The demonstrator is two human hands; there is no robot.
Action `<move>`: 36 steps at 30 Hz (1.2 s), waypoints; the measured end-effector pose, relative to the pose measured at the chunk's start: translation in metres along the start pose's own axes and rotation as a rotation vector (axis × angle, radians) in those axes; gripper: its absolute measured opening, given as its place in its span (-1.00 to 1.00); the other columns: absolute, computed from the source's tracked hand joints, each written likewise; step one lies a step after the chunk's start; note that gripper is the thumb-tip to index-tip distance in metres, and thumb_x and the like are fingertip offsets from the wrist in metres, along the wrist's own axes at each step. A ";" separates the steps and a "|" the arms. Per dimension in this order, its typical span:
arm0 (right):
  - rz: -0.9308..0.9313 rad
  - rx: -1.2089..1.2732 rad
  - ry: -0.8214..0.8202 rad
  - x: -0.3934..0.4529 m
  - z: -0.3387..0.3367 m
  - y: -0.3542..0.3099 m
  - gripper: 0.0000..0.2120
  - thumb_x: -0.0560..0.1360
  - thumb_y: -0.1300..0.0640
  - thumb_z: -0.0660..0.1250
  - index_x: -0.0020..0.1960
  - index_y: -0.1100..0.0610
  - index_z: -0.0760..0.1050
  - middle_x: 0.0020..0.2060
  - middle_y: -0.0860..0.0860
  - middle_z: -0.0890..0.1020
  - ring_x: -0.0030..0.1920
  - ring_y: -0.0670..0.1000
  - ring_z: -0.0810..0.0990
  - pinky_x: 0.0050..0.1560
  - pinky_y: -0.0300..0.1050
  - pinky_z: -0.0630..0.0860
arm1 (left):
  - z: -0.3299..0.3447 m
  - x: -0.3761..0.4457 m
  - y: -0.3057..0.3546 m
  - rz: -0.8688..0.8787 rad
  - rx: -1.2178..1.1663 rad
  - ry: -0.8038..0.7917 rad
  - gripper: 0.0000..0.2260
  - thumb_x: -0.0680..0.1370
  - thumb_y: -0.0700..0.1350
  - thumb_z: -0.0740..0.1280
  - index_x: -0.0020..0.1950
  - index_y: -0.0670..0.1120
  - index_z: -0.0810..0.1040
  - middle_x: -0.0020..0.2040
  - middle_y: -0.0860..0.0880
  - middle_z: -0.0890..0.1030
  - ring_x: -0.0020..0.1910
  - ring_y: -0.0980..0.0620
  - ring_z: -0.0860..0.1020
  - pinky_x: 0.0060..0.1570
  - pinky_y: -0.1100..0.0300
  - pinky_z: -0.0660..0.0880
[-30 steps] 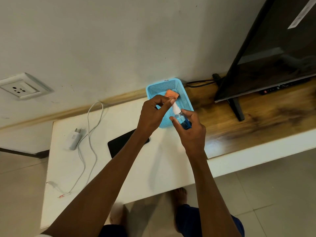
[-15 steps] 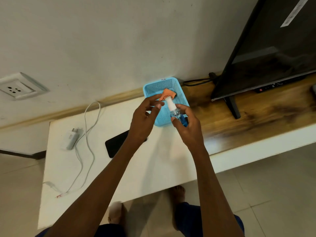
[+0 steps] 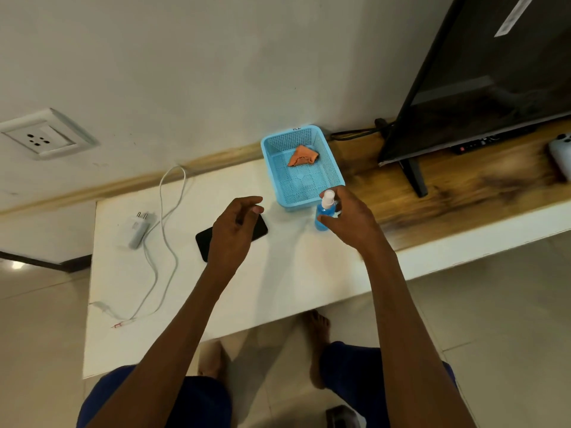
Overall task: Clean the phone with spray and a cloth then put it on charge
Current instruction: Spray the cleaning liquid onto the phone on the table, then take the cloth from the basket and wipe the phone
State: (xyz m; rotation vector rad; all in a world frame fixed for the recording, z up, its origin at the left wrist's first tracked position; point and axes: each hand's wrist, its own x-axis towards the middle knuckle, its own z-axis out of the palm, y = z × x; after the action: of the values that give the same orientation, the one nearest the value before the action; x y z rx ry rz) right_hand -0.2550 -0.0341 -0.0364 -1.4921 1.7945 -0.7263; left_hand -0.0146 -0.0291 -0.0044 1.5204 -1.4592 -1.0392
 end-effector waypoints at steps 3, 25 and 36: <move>0.024 -0.006 -0.026 0.001 0.001 0.000 -0.58 0.49 0.11 0.48 0.27 -0.03 0.40 0.17 -0.07 0.52 0.12 -0.03 0.52 0.12 -0.04 0.54 | -0.005 -0.005 -0.002 -0.002 0.033 0.009 -0.82 0.63 -0.09 0.29 0.20 0.01 0.61 0.08 0.18 0.65 0.07 0.30 0.57 -0.03 0.55 0.40; -0.074 -0.424 -0.071 0.075 0.013 -0.090 -0.72 0.60 0.05 0.25 0.30 0.00 0.46 0.28 -0.08 0.56 0.22 0.01 0.55 0.16 -0.06 0.51 | -0.003 0.034 -0.030 0.307 0.394 -0.056 -0.64 0.63 0.02 0.26 0.39 -0.06 0.49 0.34 0.00 0.56 0.22 0.04 0.53 0.32 0.10 0.41; -0.038 -0.981 -0.271 0.175 0.030 -0.068 -0.67 0.54 0.19 0.29 0.28 0.00 0.53 0.20 -0.02 0.62 0.17 0.06 0.60 0.16 -0.01 0.55 | -0.028 0.048 -0.042 0.243 0.356 -0.010 -0.68 0.63 -0.02 0.27 0.38 -0.03 0.49 0.36 0.03 0.53 0.34 0.00 0.47 0.34 -0.05 0.40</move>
State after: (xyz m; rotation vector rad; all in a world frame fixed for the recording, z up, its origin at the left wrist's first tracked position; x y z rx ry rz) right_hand -0.2096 -0.2184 -0.0278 -2.0825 1.9911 0.4357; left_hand 0.0271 -0.0756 -0.0348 1.5267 -1.8573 -0.6683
